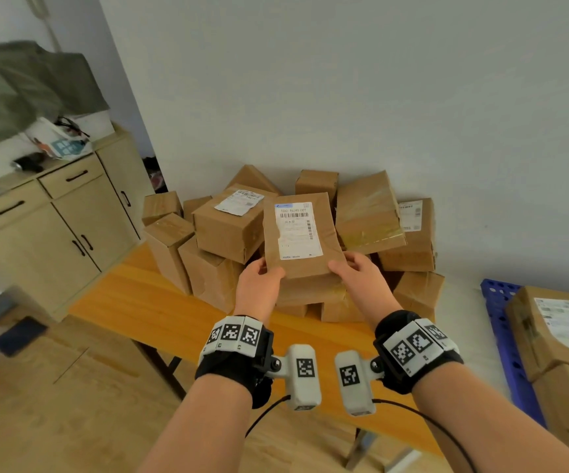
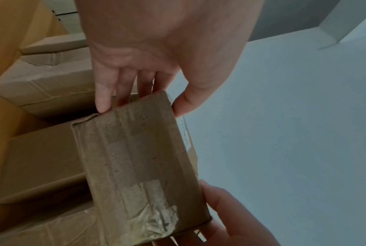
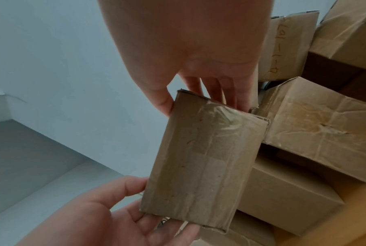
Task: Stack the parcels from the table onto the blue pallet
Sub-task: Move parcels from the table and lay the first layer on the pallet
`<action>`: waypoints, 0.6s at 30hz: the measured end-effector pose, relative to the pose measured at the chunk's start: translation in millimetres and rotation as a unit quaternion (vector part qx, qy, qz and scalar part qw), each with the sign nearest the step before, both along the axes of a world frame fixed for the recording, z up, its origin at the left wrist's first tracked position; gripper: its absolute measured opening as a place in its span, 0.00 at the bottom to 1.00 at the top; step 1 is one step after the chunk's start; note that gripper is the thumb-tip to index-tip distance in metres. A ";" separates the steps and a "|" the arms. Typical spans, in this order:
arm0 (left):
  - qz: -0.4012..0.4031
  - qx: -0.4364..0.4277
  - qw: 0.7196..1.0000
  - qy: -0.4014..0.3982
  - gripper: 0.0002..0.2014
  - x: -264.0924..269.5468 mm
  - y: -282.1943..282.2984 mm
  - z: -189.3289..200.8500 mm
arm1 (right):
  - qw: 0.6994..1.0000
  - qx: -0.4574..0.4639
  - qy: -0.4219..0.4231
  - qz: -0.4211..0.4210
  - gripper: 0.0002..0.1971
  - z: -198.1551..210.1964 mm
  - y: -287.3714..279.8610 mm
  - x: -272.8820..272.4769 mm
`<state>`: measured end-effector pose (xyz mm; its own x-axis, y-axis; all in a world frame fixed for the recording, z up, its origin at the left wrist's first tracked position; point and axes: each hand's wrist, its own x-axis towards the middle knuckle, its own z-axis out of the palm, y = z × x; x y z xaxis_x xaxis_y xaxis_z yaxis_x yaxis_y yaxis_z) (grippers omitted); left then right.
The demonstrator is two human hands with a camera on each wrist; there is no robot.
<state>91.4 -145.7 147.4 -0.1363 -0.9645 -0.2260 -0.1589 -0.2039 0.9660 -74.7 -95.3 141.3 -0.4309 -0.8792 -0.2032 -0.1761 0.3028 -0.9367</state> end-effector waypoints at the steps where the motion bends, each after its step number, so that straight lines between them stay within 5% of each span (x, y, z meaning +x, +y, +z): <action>1: -0.004 -0.001 1.000 0.006 0.11 2.8 2.7 2.2 | 1.000 -0.007 -0.003 -0.002 0.29 2.4 3.6 3.1; 8: -0.027 -0.022 0.999 0.035 0.06 10.7 21.8 14.0 | 0.997 -0.054 -0.024 -0.039 0.26 17.0 33.6 12.3; 18: -0.129 -0.069 0.989 0.024 0.14 -20.2 65.9 13.2 | 0.989 -0.062 -0.015 -0.131 0.27 20.1 104.7 -2.2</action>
